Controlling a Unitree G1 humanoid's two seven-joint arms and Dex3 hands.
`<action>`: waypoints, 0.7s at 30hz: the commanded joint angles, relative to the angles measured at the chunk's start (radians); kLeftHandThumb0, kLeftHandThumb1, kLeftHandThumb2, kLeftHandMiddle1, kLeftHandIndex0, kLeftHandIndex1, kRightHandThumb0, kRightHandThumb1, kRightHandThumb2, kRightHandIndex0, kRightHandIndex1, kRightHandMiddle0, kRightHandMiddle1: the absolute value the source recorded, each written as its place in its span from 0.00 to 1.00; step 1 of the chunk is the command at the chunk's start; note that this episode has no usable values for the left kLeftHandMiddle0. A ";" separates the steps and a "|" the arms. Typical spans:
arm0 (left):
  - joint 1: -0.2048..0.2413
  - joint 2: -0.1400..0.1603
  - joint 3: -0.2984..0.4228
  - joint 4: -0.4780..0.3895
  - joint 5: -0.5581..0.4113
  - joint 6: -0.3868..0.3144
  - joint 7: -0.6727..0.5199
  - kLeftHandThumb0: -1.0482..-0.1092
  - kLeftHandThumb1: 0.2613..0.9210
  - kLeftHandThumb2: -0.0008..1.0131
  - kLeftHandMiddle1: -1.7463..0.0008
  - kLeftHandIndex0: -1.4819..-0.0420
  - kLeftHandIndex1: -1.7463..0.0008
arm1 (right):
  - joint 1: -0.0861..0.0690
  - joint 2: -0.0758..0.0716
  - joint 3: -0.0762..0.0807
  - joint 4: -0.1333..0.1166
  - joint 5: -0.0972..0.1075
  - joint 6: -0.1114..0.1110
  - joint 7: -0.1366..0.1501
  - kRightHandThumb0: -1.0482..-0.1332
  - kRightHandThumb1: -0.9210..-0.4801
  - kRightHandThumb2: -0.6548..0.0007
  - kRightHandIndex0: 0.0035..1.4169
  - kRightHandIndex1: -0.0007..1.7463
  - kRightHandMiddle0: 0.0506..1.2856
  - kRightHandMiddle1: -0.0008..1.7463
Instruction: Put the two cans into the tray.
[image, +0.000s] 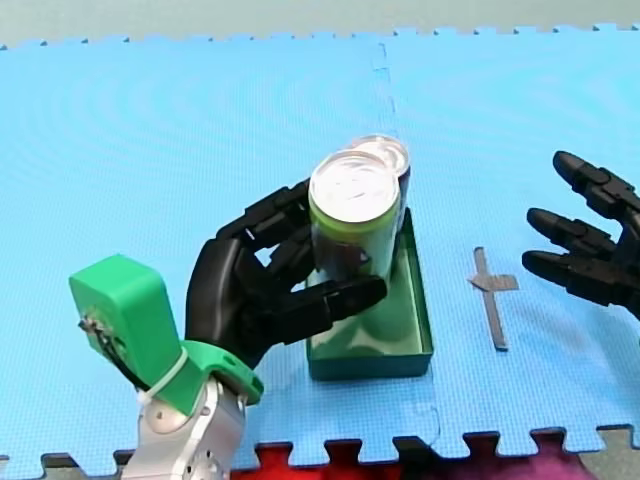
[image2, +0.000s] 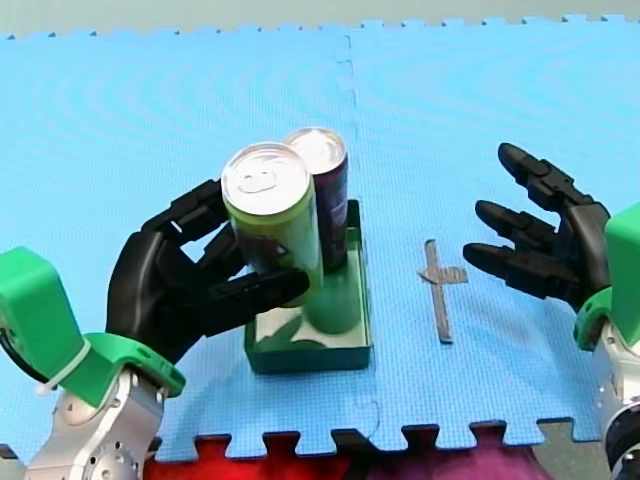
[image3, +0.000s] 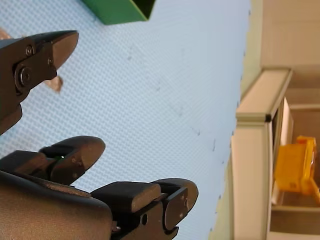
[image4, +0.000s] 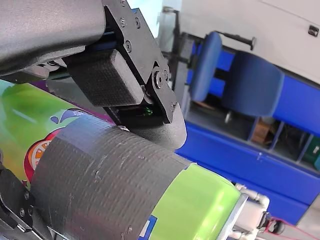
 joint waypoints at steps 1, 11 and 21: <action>-0.012 -0.005 0.001 0.001 0.006 -0.010 0.008 0.69 0.73 0.00 1.00 0.14 1.00 | -0.001 -0.002 -0.001 -0.002 0.002 -0.006 -0.001 0.31 0.47 1.00 0.36 0.00 0.25 0.00; -0.048 0.004 0.027 0.103 0.058 -0.087 0.026 0.70 0.74 0.00 1.00 0.15 1.00 | -0.002 -0.003 -0.010 -0.003 0.010 -0.011 -0.002 0.30 0.47 1.00 0.36 0.00 0.25 0.00; -0.061 0.005 0.030 0.129 0.087 -0.124 0.034 0.70 0.75 0.00 1.00 0.15 1.00 | -0.004 -0.010 -0.016 -0.004 0.014 -0.015 0.003 0.29 0.48 1.00 0.36 0.00 0.25 0.00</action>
